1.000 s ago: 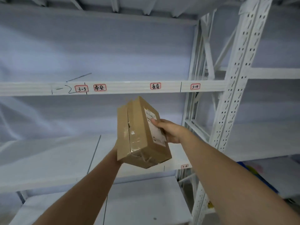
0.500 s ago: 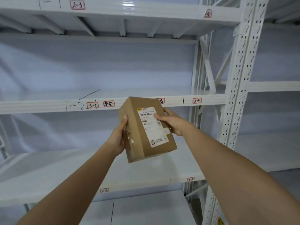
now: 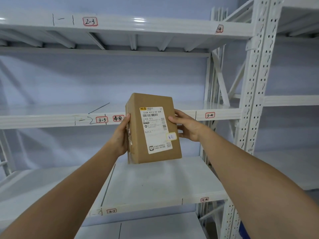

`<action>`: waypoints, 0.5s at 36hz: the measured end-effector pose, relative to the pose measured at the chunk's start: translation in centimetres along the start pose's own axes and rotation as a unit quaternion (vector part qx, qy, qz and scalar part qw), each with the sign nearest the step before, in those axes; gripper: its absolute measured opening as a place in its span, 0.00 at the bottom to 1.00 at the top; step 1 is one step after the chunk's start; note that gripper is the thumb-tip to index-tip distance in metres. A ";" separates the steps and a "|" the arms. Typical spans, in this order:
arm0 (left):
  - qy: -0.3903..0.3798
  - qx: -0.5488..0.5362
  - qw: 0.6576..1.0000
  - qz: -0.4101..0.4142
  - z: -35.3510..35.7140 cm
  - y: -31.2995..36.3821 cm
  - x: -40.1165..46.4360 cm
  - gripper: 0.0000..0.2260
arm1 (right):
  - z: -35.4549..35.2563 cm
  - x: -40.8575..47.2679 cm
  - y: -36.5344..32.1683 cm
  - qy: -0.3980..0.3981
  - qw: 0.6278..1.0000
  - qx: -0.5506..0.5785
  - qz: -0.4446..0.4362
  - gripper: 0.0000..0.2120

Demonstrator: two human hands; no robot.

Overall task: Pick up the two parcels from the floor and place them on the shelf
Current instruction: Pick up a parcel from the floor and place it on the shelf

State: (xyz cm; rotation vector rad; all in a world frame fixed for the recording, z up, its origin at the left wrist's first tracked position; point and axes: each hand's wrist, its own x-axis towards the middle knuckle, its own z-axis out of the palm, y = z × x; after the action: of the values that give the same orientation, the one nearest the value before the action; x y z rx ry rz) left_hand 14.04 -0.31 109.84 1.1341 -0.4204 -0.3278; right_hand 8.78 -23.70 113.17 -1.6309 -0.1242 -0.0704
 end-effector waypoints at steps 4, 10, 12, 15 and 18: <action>-0.004 -0.004 1.000 0.010 0.0 0.2 0.2 0.18 | 0.0 -0.1 -0.6 0.005 1.000 -0.010 -0.007 0.22; -0.001 0.010 1.000 0.020 0.3 0.5 0.3 0.18 | 0.1 -0.3 -1.1 0.000 1.000 -0.018 -0.011 0.19; 0.002 0.014 1.000 0.020 0.2 0.6 0.2 0.18 | 0.2 -0.3 -1.1 -0.002 1.000 -0.018 -0.012 0.20; 0.010 0.019 1.000 0.016 0.1 0.7 0.0 0.19 | 0.2 -0.3 -0.9 -0.003 1.000 -0.019 -0.013 0.21; 0.017 0.020 1.000 0.012 0.0 0.6 -0.1 0.19 | 0.3 -0.2 -0.8 0.001 1.000 -0.015 -0.014 0.20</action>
State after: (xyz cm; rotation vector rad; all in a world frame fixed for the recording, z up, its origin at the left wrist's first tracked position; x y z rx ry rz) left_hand 13.95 0.00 110.42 1.1722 -0.4124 -0.2804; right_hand 8.43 -23.36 113.94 -1.6596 -0.1448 -0.0946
